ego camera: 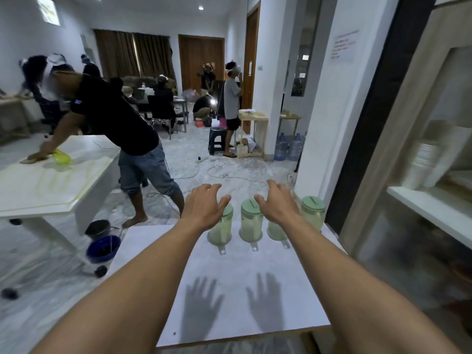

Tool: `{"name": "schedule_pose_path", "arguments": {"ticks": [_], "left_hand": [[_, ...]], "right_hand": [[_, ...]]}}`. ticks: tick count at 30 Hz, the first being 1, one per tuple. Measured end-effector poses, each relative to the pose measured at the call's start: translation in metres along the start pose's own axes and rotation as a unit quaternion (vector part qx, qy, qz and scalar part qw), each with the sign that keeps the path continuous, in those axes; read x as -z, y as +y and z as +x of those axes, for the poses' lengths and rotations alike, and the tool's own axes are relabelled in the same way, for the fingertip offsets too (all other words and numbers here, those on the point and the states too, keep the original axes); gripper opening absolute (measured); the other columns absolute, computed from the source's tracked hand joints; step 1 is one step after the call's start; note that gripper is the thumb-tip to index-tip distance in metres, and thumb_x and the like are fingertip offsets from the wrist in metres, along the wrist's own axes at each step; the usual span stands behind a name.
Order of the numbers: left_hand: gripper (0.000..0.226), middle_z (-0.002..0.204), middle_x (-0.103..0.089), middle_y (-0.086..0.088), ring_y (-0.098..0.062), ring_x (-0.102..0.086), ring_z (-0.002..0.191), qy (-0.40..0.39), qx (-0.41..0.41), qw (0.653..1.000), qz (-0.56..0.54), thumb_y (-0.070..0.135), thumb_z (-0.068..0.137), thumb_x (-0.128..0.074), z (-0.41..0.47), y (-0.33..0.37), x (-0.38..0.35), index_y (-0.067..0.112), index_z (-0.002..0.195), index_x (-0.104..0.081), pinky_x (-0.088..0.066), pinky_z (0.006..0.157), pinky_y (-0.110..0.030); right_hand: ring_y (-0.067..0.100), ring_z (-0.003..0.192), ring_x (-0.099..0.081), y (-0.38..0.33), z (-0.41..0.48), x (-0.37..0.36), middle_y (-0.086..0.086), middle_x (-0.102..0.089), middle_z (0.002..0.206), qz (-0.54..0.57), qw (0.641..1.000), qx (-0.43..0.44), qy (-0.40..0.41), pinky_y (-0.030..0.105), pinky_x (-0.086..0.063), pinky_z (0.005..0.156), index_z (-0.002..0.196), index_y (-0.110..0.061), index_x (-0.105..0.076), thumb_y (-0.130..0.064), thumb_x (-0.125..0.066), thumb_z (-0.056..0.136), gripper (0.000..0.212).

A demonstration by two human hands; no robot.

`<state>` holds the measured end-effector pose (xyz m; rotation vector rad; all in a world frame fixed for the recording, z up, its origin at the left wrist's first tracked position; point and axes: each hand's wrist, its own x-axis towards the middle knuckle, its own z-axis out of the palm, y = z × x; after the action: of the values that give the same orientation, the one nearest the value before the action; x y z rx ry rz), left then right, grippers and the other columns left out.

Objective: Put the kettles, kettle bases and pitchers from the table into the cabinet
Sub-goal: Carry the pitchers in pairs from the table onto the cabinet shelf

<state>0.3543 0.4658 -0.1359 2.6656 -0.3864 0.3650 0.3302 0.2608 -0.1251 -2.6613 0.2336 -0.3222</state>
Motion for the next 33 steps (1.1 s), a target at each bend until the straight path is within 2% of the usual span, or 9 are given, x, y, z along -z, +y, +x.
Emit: {"name": "schedule_pose_path", "arguments": {"ticks": [8, 12, 15, 17, 20, 23, 27, 30, 33], "left_hand": [[0.055, 0.145, -0.052, -0.012, -0.034, -0.046, 0.131, -0.024, 0.034, 0.999, -0.026, 0.049, 0.099, -0.047, 0.052, -0.013, -0.082, 0.016, 0.144, -0.049, -0.040, 0.106, -0.045], [0.054, 0.145, -0.050, -0.010, -0.033, -0.046, 0.130, -0.060, 0.090, 0.993, -0.054, 0.049, 0.099, -0.046, 0.057, -0.031, -0.132, 0.017, 0.143, -0.047, -0.040, 0.102, -0.044], [0.053, 0.141, -0.052, -0.010, -0.034, -0.049, 0.126, -0.069, 0.138, 0.984, -0.092, 0.048, 0.098, -0.047, 0.053, -0.042, -0.163, 0.017, 0.140, -0.046, -0.042, 0.099, -0.044], [0.054, 0.136, -0.054, -0.009, -0.032, -0.051, 0.124, -0.056, 0.189, 0.968, -0.156, 0.048, 0.096, -0.052, 0.057, -0.054, -0.188, 0.016, 0.139, -0.044, -0.046, 0.097, -0.043], [0.056, 0.131, -0.058, -0.005, -0.027, -0.057, 0.117, -0.016, 0.289, 0.921, -0.263, 0.044, 0.093, -0.062, 0.063, -0.064, -0.217, 0.015, 0.137, -0.043, -0.045, 0.086, -0.034], [0.054, 0.123, -0.061, -0.001, -0.022, -0.059, 0.108, -0.018, 0.327, 0.896, -0.301, 0.045, 0.088, -0.068, 0.069, -0.068, -0.244, 0.016, 0.130, -0.048, -0.041, 0.081, -0.030], [0.041, 0.104, -0.060, 0.006, -0.017, -0.058, 0.098, -0.028, 0.340, 0.886, -0.313, 0.049, 0.083, -0.073, 0.078, -0.074, -0.267, 0.024, 0.109, -0.055, -0.041, 0.079, -0.027], [0.040, 0.096, -0.065, 0.007, -0.014, -0.059, 0.086, -0.030, 0.352, 0.875, -0.331, 0.051, 0.081, -0.074, 0.087, -0.075, -0.274, 0.020, 0.103, -0.062, -0.041, 0.074, -0.026], [0.031, 0.084, -0.065, 0.004, -0.012, -0.058, 0.077, -0.033, 0.349, 0.871, -0.344, 0.050, 0.086, -0.069, 0.096, -0.076, -0.284, 0.020, 0.088, -0.062, -0.039, 0.062, -0.025]], "right_hand": [[0.038, 0.137, -0.041, 0.044, 0.066, -0.068, 0.019, -0.045, 0.148, 0.028, 0.999, -0.005, -0.038, 0.047, -0.041, 0.105, 0.151, -0.010, -0.036, -0.036, -0.054, 0.101, 0.059], [0.039, 0.136, -0.042, 0.067, 0.085, -0.114, 0.020, -0.046, 0.147, 0.031, 0.996, -0.020, -0.085, 0.046, -0.044, 0.102, 0.150, -0.007, -0.036, -0.032, -0.056, 0.101, 0.058], [0.040, 0.136, -0.043, 0.080, 0.093, -0.143, 0.020, -0.045, 0.148, 0.053, 0.994, -0.045, -0.086, 0.046, -0.044, 0.104, 0.152, -0.007, -0.033, -0.032, -0.060, 0.100, 0.063], [0.038, 0.136, -0.043, 0.088, 0.101, -0.167, 0.018, -0.045, 0.147, 0.097, 0.989, -0.079, -0.076, 0.046, -0.044, 0.105, 0.152, -0.008, -0.032, -0.030, -0.063, 0.098, 0.066], [0.038, 0.133, -0.047, 0.101, 0.110, -0.197, 0.017, -0.047, 0.144, 0.158, 0.977, -0.131, -0.065, 0.049, -0.047, 0.102, 0.147, -0.009, -0.033, -0.028, -0.067, 0.095, 0.065], [0.035, 0.126, -0.054, 0.117, 0.120, -0.220, 0.014, -0.052, 0.140, 0.199, 0.964, -0.171, -0.053, 0.042, -0.050, 0.095, 0.142, -0.012, -0.039, -0.029, -0.070, 0.093, 0.061], [0.031, 0.106, -0.063, 0.131, 0.129, -0.247, 0.011, -0.067, 0.115, 0.241, 0.948, -0.202, -0.050, 0.032, -0.044, 0.078, 0.123, -0.011, -0.056, -0.030, -0.069, 0.093, 0.038], [0.023, 0.088, -0.062, 0.133, 0.131, -0.258, 0.000, -0.067, 0.091, 0.282, 0.934, -0.213, -0.050, 0.030, -0.041, 0.066, 0.104, -0.015, -0.061, -0.027, -0.069, 0.092, 0.019], [0.014, 0.080, -0.062, 0.132, 0.137, -0.266, -0.004, -0.066, 0.088, 0.327, 0.915, -0.230, -0.046, 0.026, -0.042, 0.062, 0.099, -0.019, -0.062, -0.024, -0.068, 0.091, 0.011]]}}
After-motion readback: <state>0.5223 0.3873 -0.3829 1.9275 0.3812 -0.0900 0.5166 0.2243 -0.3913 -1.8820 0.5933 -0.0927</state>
